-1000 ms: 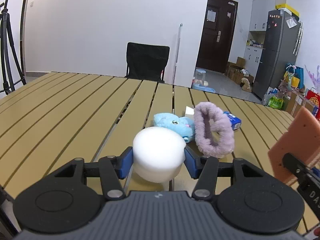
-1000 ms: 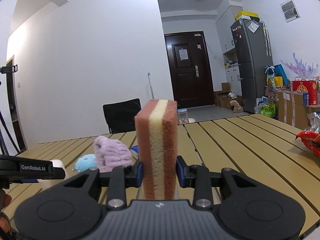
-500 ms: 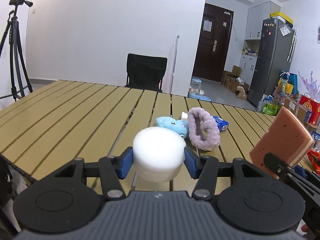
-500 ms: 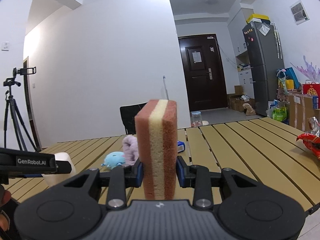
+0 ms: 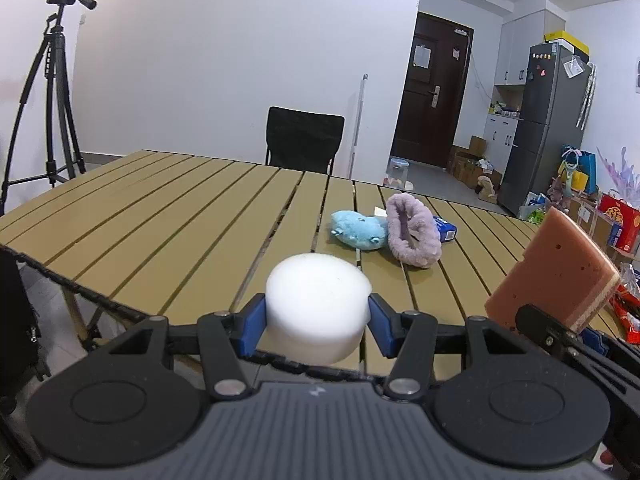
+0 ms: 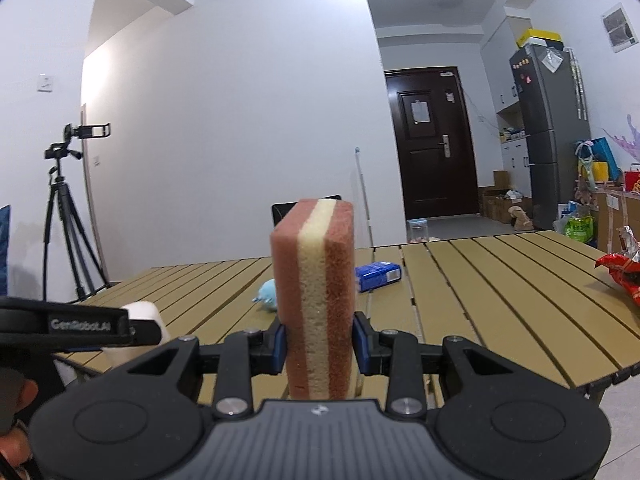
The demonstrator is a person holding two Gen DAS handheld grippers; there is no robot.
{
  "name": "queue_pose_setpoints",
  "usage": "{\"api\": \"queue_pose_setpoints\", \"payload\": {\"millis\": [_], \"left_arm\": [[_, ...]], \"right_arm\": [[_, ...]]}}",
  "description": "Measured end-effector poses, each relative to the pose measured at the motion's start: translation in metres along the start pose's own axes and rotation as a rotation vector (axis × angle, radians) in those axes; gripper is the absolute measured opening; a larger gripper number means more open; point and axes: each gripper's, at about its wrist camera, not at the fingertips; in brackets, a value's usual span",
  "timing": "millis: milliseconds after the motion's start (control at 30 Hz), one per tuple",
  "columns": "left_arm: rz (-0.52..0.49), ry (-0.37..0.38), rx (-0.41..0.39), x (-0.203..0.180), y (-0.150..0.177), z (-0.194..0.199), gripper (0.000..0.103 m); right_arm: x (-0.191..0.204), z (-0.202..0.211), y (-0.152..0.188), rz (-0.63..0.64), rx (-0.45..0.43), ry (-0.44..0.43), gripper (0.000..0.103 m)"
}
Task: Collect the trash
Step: 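Lift the puck and sponge off the table and carry them down over the bin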
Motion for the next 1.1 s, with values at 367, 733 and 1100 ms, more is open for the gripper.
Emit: {"api": "queue_pose_setpoints", "payload": {"millis": [367, 733, 1100], "left_arm": [[-0.023, -0.013, 0.003, 0.016, 0.016, 0.043, 0.055], [-0.067, -0.041, 0.045, 0.030, 0.039, 0.066, 0.055], [-0.119, -0.041, 0.120, 0.037, 0.070, 0.076, 0.055]], "right_arm": [[0.025, 0.038, 0.015, 0.018, 0.041, -0.071, 0.032], [0.043, 0.061, 0.036, 0.053, 0.124, -0.109, 0.032], [0.049, 0.076, 0.066, 0.082, 0.255, -0.115, 0.032]]}}
Point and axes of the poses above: each gripper's, at about its wrist camera, not at the fingertips, and z roughly against the way its jaws point, x to its left, y to its underside, and after that the axes turned 13 degrees about -x, right-handed
